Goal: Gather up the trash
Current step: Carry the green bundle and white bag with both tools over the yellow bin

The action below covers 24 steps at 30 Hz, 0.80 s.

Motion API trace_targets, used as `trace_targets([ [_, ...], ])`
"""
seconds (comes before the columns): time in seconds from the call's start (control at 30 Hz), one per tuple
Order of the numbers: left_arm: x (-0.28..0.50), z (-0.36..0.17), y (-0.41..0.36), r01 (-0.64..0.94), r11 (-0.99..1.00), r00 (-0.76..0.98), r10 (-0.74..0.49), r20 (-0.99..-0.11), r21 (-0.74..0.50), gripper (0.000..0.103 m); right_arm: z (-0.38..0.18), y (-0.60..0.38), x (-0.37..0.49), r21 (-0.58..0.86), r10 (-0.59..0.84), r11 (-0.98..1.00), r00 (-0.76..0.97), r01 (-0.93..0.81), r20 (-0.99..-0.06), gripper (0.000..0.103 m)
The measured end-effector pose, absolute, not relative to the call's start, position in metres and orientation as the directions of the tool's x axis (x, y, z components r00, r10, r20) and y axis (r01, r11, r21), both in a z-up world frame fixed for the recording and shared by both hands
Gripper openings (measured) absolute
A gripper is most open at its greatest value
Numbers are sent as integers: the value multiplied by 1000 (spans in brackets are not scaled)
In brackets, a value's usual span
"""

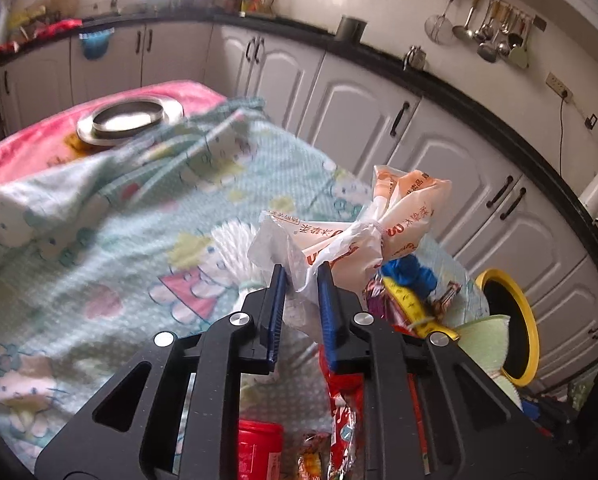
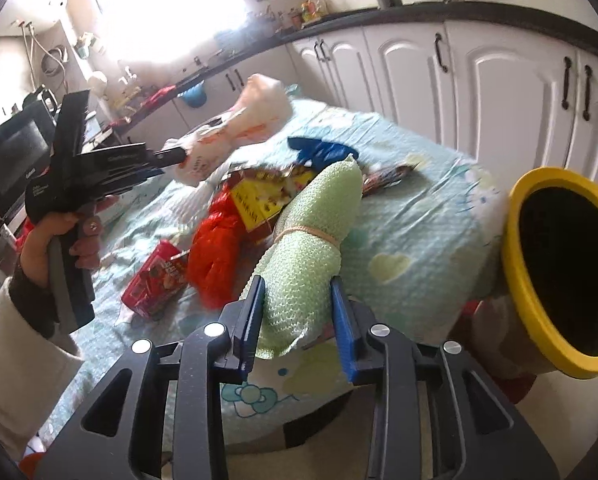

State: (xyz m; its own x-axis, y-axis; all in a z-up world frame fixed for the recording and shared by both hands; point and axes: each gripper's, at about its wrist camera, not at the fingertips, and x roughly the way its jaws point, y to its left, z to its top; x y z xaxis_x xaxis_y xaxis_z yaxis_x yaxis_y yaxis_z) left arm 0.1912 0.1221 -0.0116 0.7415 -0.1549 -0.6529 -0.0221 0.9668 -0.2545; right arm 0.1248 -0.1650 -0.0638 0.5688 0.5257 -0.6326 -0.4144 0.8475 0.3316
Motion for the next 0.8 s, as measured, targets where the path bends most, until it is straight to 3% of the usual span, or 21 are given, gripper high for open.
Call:
trace_targets([
  [0.33, 176, 24, 92, 31, 972, 792, -165, -588, -231, 11, -38, -203, 127, 350, 495, 868, 666, -352, -558, 30],
  [0.8, 185, 34, 9, 146, 967, 784, -242, -571, -210, 11, -15, -274, 134, 323, 377, 916, 783, -237, -495, 30],
])
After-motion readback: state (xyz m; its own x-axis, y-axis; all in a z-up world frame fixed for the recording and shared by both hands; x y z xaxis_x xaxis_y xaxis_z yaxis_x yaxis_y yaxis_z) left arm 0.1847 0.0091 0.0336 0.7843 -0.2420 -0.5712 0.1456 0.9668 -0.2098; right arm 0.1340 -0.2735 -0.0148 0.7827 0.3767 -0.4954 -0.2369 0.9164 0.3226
